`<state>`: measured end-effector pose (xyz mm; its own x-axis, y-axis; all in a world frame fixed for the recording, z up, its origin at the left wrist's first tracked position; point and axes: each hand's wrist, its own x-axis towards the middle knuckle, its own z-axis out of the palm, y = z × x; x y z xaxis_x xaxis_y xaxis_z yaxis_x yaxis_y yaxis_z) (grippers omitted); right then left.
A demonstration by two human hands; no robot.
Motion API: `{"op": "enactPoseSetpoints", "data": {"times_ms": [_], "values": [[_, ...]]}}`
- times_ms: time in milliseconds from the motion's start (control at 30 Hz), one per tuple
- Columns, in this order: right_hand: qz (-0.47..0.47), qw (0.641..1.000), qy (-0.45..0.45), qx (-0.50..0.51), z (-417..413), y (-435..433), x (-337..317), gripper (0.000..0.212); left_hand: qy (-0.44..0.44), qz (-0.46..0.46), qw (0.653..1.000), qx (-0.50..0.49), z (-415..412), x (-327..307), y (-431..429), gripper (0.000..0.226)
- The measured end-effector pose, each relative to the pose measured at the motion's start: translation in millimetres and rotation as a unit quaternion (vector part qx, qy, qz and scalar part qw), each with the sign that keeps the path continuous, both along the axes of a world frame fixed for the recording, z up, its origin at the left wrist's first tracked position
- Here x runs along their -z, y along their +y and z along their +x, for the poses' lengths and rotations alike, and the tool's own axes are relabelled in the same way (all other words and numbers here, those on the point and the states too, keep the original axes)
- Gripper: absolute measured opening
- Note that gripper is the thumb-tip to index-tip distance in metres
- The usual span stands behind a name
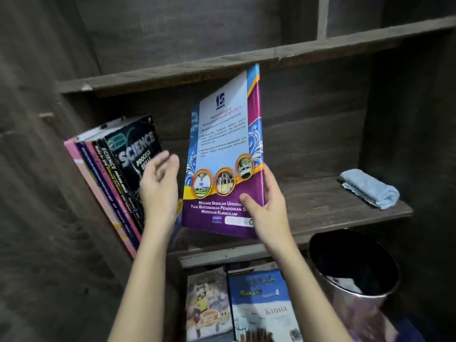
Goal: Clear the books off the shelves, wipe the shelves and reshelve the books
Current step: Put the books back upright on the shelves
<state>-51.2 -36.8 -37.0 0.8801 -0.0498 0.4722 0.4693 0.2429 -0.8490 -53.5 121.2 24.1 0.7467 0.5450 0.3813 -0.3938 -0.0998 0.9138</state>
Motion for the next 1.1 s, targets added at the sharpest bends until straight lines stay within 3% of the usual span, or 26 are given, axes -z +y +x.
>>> {"op": "enactPoseSetpoints", "data": {"times_ms": [133, 267, 467, 667, 800, 967, 1100], "values": [[-0.076, 0.993, -0.043, 0.082, -8.8, 33.8, 12.4, 0.063, -0.021, 0.045, 0.998, 0.047, 2.4, -54.0, -5.2, 0.027], [-0.177, 0.968, -0.105, 0.141, -16.2, 62.3, 26.2, 0.066, 0.023, 0.114, 0.99, 0.073, 6.2, -74.7, -4.2, 0.085], [-0.249, 0.928, -0.19, 0.199, -21.8, 96.9, 34.7, 0.064, -0.011, 0.159, 0.986, 0.041, 1.6, -72.8, 0.8, 0.103], [-0.29, 0.922, -0.188, 0.174, -27.4, 130.0, 49.8, 0.071, -0.062, 0.262, 0.959, -0.083, -3.9, -58.7, 27.1, 0.078], [-0.313, 0.927, -0.163, 0.128, -25.1, 137.5, 54.6, 0.083, -0.105, 0.324, 0.93, -0.136, -13.5, -49.1, 45.5, 0.073], [-0.33, 0.934, -0.133, 0.037, -27.2, 148.3, 56.8, 0.091, -0.103, 0.437, 0.879, -0.164, -24.1, -38.2, 61.3, 0.07], [-0.367, 0.925, -0.091, -0.03, -22.2, 159.4, 66.5, 0.087, -0.033, 0.542, 0.808, -0.23, -18.9, -28.6, 91.9, 0.075]]}}
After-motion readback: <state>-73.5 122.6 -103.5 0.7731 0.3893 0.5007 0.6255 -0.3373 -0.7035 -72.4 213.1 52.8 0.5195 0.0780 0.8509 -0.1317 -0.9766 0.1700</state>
